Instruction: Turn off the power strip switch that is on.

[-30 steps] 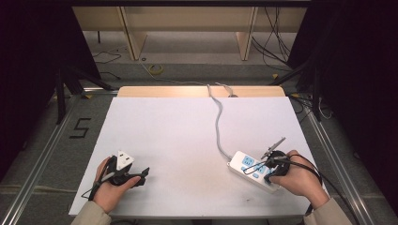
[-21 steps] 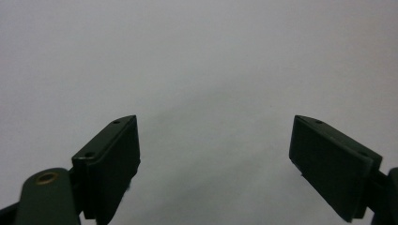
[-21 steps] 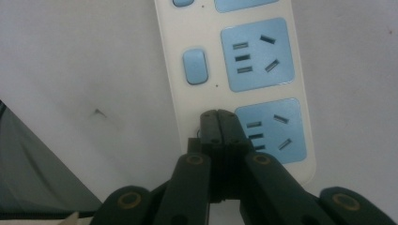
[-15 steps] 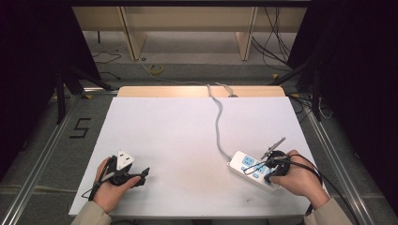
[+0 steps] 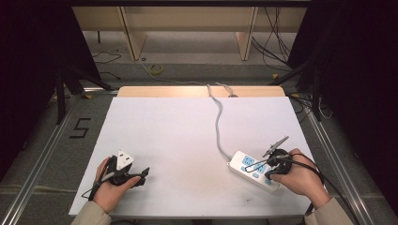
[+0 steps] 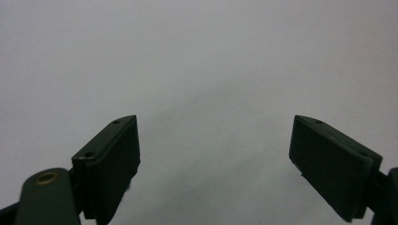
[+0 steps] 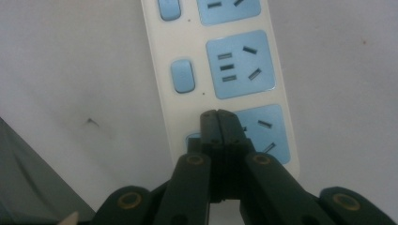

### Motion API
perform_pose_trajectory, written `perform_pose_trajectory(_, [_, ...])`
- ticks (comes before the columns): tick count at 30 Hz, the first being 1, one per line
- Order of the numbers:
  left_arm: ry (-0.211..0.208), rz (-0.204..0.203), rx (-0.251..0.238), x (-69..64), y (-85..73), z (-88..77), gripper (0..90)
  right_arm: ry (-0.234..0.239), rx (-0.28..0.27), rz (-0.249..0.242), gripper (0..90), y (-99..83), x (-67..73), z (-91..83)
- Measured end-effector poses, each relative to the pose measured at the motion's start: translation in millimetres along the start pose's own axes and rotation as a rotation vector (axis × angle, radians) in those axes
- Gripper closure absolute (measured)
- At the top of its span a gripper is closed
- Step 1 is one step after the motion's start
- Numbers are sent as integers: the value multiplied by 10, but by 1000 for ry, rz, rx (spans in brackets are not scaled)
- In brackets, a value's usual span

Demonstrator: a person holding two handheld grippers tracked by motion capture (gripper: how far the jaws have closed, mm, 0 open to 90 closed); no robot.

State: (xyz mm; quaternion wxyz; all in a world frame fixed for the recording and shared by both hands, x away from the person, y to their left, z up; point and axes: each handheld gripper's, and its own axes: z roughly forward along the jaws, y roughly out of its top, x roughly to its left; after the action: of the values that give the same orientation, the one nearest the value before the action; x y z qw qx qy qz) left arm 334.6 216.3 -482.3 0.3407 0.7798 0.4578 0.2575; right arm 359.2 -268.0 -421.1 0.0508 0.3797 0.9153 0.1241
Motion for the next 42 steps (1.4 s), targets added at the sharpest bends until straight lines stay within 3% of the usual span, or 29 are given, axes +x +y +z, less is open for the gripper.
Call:
perform_pose_trajectory(8, [0, 0, 0, 2, -1, -1, 165, -4, -50, 19, 900, -5, -23, -28])
perform_pose_trajectory(23, [0, 1, 1, 4, -3, -5, 165, -1, -220, 20, 900, 12, -25, -49])
perform_pose_trajectory(37, [-4, 6, -2, -14, 0, -11, 165, 9, -350, -12, 900, 13, -23, -2])
perform_pose_trajectory(42, [-7, 8, -1, -22, -1, -19, 165, 21, -423, -37, 878, 9, -10, 22])
